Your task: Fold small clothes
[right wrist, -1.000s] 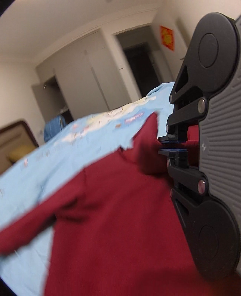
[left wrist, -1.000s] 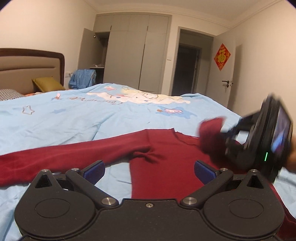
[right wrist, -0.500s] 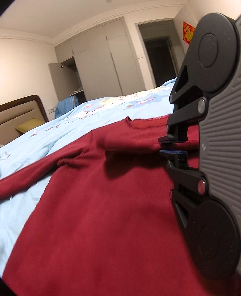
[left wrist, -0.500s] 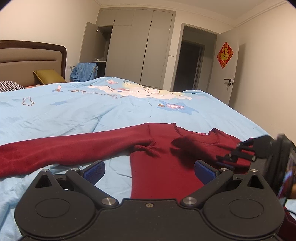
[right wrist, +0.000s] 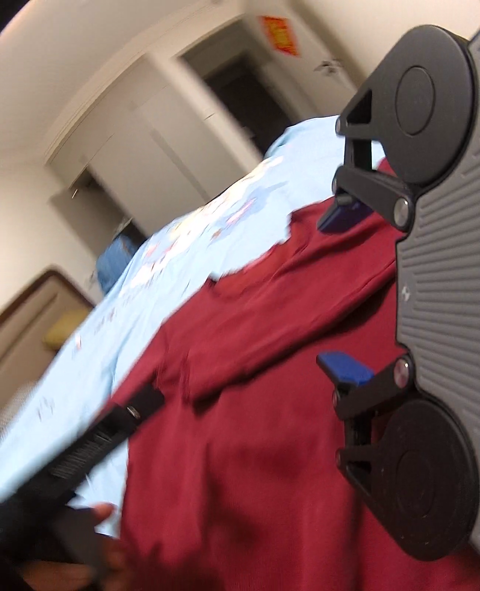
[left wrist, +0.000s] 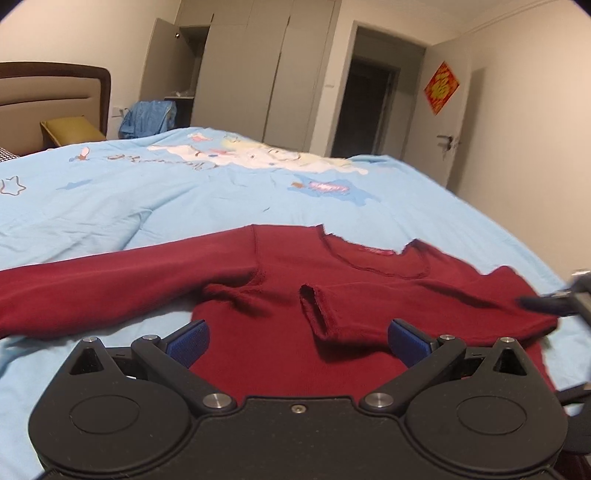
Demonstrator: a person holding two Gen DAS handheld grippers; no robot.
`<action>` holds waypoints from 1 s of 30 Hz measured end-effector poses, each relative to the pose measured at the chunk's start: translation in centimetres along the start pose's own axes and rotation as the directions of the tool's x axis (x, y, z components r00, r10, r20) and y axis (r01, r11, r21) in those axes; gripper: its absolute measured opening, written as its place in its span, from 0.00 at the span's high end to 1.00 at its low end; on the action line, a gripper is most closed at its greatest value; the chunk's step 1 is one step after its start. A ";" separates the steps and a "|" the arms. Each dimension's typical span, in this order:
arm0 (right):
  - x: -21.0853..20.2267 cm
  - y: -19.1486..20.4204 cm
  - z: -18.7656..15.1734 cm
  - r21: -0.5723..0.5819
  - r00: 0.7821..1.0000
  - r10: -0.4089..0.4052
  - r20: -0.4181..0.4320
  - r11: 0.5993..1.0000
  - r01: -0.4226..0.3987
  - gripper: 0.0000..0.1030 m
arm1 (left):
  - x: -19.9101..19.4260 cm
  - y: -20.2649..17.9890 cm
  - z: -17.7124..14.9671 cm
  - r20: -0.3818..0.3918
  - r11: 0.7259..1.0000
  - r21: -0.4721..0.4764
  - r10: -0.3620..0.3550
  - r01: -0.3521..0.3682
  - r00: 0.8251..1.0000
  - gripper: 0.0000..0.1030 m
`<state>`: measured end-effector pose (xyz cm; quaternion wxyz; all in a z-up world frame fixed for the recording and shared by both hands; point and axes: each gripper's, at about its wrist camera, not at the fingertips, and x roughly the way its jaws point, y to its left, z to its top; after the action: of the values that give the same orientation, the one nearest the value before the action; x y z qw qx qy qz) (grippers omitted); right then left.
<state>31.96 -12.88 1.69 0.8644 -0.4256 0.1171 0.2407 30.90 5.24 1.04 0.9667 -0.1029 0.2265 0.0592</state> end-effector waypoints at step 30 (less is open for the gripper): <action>11.4 -23.1 -16.6 0.996 0.987 0.156 -0.032 -0.073 0.044 0.38 | 8.3 -1.8 -2.0 -0.056 0.989 0.082 0.131 -0.126 0.990 0.00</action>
<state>53.70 -34.52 2.64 0.8789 0.3322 0.3319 0.0841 37.78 3.63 -4.13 0.9567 -0.0521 0.2646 0.1093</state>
